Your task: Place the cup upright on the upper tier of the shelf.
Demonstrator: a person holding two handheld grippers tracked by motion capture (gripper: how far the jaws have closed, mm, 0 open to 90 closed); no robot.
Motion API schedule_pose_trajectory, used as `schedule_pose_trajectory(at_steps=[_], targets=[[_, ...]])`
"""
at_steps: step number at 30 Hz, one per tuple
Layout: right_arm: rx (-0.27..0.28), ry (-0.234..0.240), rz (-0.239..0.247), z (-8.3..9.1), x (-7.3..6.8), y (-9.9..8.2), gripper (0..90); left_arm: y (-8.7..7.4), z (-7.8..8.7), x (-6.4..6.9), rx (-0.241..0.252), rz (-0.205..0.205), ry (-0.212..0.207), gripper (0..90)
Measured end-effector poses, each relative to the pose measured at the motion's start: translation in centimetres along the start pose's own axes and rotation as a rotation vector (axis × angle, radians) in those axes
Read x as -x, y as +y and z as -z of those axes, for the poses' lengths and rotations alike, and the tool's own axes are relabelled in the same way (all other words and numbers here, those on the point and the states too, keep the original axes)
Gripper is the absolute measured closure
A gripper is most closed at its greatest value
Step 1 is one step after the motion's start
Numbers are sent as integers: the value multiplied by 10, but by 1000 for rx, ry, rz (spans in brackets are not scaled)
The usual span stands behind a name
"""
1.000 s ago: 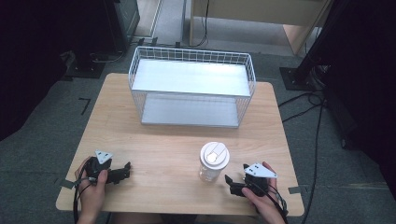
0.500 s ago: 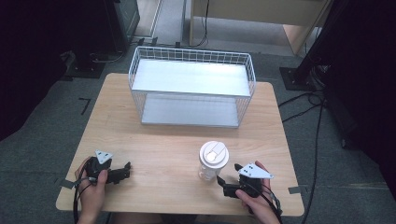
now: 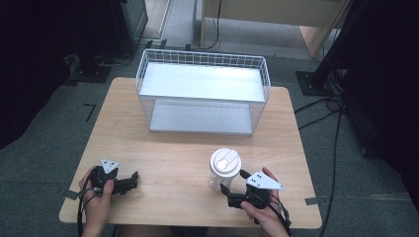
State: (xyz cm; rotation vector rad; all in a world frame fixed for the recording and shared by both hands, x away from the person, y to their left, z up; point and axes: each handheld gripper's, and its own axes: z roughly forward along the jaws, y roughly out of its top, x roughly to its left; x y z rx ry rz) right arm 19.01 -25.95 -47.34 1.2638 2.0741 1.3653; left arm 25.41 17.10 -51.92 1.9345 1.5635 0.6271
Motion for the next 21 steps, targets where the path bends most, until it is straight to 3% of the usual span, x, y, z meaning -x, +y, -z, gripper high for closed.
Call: schedule_pose_trajectory(at_steps=[3,4,21], targets=[[24,-6,7,-3,-4,3,144,0,0,0,0,0,0,0],[45,-2,-11,-5,-6,5,145,0,0,0,0,0,0,0],[77,-48,-15,-21,-17,16,140,2,-2,3,-2,-3,3,0]])
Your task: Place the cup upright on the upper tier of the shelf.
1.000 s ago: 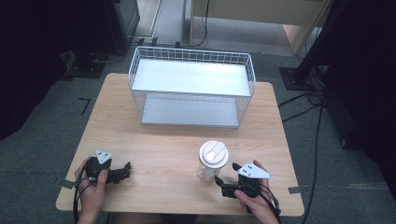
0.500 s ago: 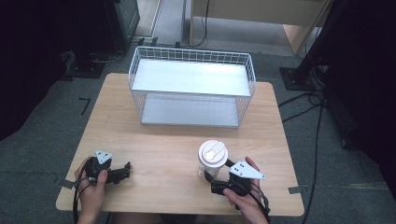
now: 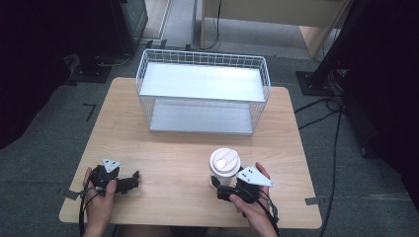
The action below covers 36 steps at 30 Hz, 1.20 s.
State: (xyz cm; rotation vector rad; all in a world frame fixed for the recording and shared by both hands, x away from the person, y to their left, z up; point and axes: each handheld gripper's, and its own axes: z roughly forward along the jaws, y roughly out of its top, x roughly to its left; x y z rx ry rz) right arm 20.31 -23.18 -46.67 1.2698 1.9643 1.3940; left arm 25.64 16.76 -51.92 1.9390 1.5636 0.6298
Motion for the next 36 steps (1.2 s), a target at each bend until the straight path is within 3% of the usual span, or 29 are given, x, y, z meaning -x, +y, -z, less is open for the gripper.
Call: schedule_pose_trajectory(at_steps=[12,21,36], targets=[[29,-27,-11,-17,-5,5,135,1,-1,1,0,3,3,0],[122,-72,6,-23,-11,6,133,1,-1,1,1,2,1,0],[219,-133,-19,-26,-18,9,143,1,-1,1,1,2,1,0]])
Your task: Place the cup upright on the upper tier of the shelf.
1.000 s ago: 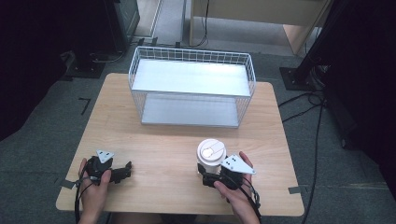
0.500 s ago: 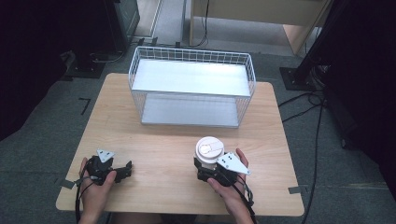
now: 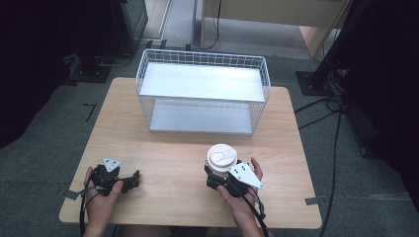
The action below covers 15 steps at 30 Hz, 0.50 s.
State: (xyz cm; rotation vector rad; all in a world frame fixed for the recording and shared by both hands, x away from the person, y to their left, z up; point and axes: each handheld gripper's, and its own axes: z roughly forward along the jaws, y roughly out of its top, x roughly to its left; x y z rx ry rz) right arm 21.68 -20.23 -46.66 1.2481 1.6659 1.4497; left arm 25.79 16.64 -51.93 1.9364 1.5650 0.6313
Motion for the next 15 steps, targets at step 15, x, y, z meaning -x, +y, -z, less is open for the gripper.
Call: schedule_pose_trajectory(at_steps=[15], targets=[[79,-23,-6,-3,1,26,144,0,0,0,0,0,0,0]])
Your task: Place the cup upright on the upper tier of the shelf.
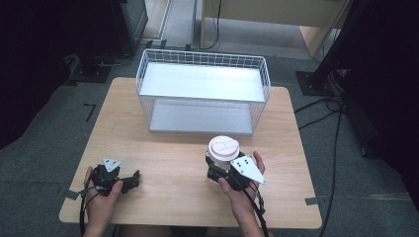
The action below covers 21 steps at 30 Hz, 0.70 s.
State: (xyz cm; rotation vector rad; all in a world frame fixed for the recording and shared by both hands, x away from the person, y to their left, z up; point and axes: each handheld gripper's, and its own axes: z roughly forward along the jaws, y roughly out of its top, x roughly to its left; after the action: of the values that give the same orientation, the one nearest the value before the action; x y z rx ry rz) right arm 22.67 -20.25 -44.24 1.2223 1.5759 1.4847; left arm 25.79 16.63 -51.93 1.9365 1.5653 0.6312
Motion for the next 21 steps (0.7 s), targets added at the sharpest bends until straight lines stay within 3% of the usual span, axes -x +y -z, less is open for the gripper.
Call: schedule_pose_trajectory(at_steps=[21], targets=[[117,6,23,-11,-8,52,144,0,0,0,1,0,0,0]])
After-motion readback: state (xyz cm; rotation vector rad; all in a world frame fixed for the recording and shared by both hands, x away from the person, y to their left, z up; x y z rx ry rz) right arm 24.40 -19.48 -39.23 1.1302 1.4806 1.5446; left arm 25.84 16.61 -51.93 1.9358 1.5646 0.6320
